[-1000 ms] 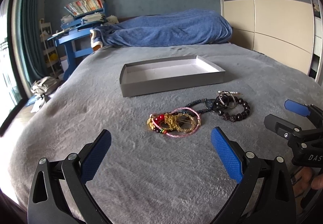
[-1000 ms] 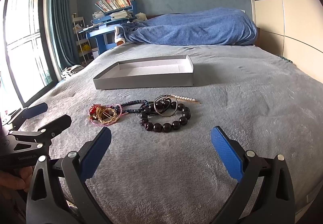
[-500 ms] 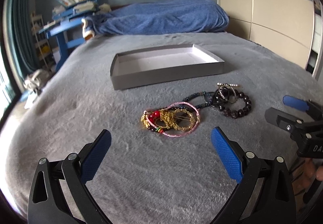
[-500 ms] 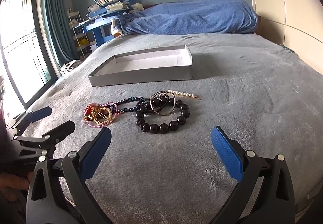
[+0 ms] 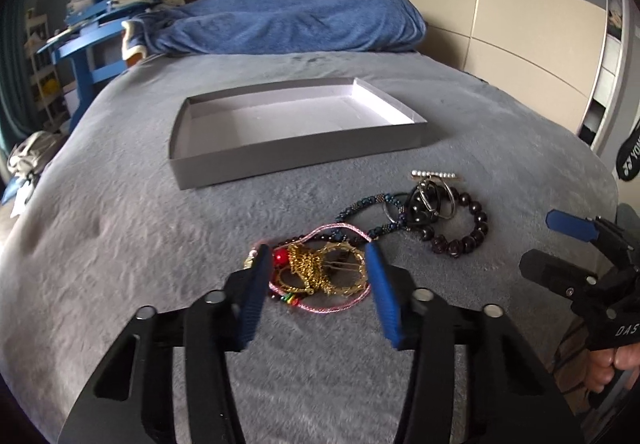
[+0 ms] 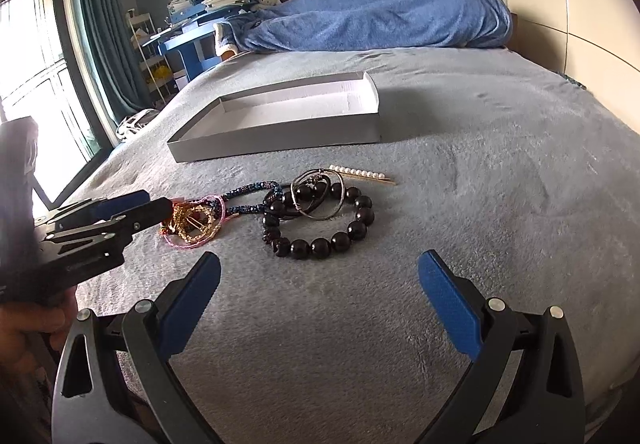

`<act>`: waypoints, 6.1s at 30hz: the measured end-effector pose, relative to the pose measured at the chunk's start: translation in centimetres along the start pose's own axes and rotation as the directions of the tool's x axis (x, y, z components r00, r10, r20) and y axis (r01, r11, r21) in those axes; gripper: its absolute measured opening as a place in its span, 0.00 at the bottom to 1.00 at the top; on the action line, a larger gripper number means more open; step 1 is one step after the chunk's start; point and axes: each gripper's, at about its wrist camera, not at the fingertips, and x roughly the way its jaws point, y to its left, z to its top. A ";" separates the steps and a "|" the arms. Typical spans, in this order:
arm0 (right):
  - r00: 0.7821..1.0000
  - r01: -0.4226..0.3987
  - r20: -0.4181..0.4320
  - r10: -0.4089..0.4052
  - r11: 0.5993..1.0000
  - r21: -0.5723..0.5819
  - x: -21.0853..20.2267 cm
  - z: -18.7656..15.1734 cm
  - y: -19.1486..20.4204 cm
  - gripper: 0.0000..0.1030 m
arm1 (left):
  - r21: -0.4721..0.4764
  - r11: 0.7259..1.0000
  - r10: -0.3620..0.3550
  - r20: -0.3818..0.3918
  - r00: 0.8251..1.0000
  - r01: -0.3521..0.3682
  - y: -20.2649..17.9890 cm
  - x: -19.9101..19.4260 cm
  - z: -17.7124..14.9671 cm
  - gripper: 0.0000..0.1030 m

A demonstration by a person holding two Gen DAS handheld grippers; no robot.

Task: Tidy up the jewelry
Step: 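Grasp the red-and-gold tassel ornament with the left tool while the right tool grasps the silver bangle, then carry both pieces over the tray and open both tools to drop them, then close the right tool on the pearl hairpin beside the bead bracelet, then grasp the gold wreath hair clip with the left tool while the right tool holds the pearl hairpin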

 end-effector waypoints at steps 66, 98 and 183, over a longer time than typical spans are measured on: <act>0.998 -0.063 0.021 0.062 0.998 0.029 6.7 11.3 -1.2 0.43 | -0.055 0.994 -0.075 0.226 0.971 0.090 4.4 -3.3 12.9 0.01; 0.982 -0.029 -0.187 0.026 0.999 -0.016 19.6 16.1 0.4 0.43 | -0.170 0.983 -0.076 -0.058 0.995 0.065 10.7 9.3 13.6 0.01; 0.977 -0.005 -0.213 -0.023 0.991 -0.131 12.7 7.9 -4.5 0.13 | 0.138 0.972 -0.166 -0.161 0.973 0.188 2.3 2.6 1.6 0.44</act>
